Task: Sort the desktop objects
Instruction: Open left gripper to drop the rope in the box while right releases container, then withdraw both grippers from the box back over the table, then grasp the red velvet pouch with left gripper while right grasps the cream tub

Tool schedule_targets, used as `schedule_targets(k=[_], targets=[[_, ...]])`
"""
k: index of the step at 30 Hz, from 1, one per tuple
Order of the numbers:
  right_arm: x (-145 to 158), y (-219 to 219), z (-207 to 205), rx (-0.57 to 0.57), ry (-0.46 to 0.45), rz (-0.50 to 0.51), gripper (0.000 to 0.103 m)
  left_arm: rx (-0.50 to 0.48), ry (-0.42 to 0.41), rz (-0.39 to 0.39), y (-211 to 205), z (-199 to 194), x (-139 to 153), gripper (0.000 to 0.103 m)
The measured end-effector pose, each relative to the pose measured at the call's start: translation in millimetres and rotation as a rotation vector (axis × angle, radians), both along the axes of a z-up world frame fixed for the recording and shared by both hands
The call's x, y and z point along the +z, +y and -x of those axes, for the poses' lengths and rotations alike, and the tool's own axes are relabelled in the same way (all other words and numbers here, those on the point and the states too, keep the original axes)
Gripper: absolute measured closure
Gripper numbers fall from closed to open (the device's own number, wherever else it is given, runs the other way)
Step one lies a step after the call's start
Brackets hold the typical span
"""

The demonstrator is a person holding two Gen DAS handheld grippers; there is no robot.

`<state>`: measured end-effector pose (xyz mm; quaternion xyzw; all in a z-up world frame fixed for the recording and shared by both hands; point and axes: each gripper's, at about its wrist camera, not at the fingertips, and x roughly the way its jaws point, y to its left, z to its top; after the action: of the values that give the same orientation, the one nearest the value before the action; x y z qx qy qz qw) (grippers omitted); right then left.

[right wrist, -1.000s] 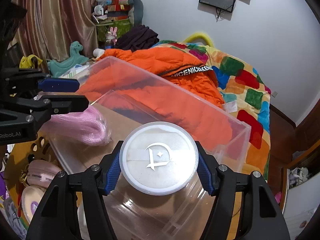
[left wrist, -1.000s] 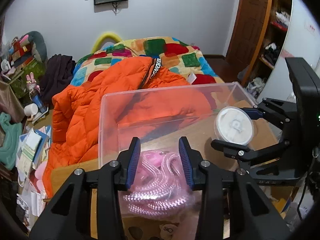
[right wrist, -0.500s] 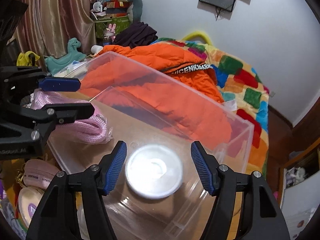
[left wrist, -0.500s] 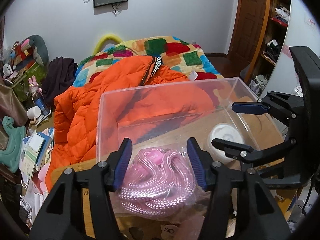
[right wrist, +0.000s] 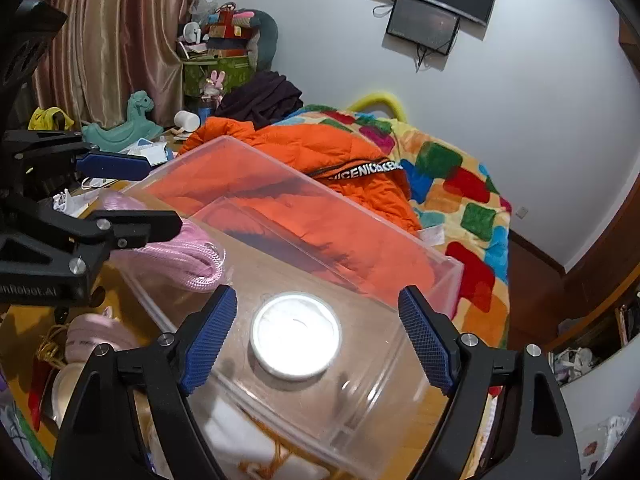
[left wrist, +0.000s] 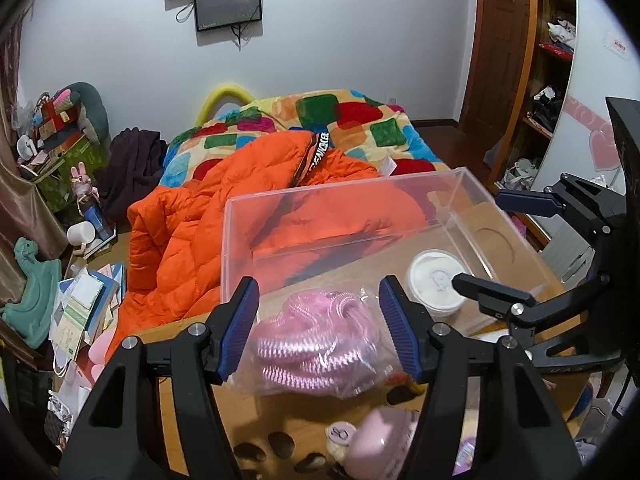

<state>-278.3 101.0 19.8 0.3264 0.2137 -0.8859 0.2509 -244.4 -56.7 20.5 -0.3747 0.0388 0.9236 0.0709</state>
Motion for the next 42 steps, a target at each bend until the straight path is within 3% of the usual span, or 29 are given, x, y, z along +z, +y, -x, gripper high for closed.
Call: schedule_targets(k=[6, 10, 12, 15, 21, 29, 42], targets=[[20.8, 17.1, -23.2, -0.008, 0.03, 0.052, 0.022, 0.001, 0.044, -0.014, -4.5, -30.4, 18.6, 0.037], [33.7, 30.3, -45.3, -0.007, 0.059, 0.088, 0.021, 0.027, 0.133, 0.031, -5.8, -59.4, 32.1, 0.018], [36.5, 34.3, -54.4, -0.006, 0.072, 0.099, 0.02, 0.042, 0.178, 0.049, -6.9, -75.3, 37.5, 0.015], [38.1, 39.8, -70.0, -0.002, 0.089, 0.112, 0.014, 0.063, 0.209, 0.06, -9.1, -92.4, 40.8, 0.015], [37.7, 47.3, -96.5, 0.002, 0.115, 0.134, 0.013, 0.113, 0.23, 0.048, -19.9, -117.0, 39.6, 0.014], [22.8, 60.3, -119.2, -0.016, 0.096, 0.158, 0.012, 0.131, 0.176, -0.021, -33.3, -145.0, 21.0, 0.014], [-18.7, 70.0, -138.2, -0.033, 0.005, 0.144, 0.011, 0.094, -0.005, -0.074, -24.4, -177.5, -51.5, 0.014]])
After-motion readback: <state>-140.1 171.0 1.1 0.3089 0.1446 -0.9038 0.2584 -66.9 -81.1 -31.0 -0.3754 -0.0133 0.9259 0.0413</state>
